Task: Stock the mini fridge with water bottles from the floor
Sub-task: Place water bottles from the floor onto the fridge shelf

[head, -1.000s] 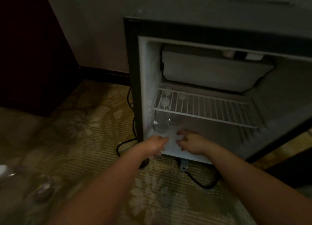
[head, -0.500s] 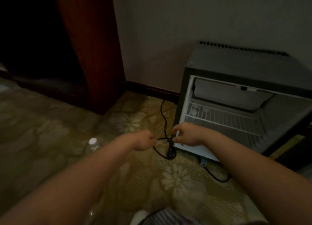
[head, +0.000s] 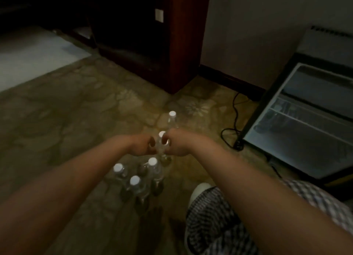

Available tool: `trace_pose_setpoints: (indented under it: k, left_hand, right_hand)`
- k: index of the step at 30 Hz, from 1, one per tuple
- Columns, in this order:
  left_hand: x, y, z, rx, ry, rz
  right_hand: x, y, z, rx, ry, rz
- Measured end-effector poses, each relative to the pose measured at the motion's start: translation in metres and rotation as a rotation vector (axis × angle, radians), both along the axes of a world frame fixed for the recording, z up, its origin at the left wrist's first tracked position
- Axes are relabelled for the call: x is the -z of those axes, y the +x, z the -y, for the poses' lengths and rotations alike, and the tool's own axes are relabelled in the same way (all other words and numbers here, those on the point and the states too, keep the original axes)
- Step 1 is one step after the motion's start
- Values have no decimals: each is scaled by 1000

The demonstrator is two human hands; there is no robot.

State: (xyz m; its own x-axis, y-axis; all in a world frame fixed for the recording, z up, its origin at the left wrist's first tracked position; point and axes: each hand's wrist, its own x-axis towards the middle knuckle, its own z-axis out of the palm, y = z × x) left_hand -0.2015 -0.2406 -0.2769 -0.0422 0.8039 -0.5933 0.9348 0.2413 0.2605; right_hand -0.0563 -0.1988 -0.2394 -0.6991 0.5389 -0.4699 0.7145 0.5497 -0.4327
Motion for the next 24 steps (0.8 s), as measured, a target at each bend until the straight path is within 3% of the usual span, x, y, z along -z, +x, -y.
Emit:
trace_pose_setpoints:
  k: [9,14,24]
  left_hand:
    - [89,-63,97,-242,-74,161]
    - [135,-59,129,-415,-34,400]
    - [195,-40,137,-705,126,652]
  right_hand:
    - [101,-64,71,29,-171,-27]
    - [144,-87,81,14,-103,38]
    - [191,-91,85,-72,13,154]
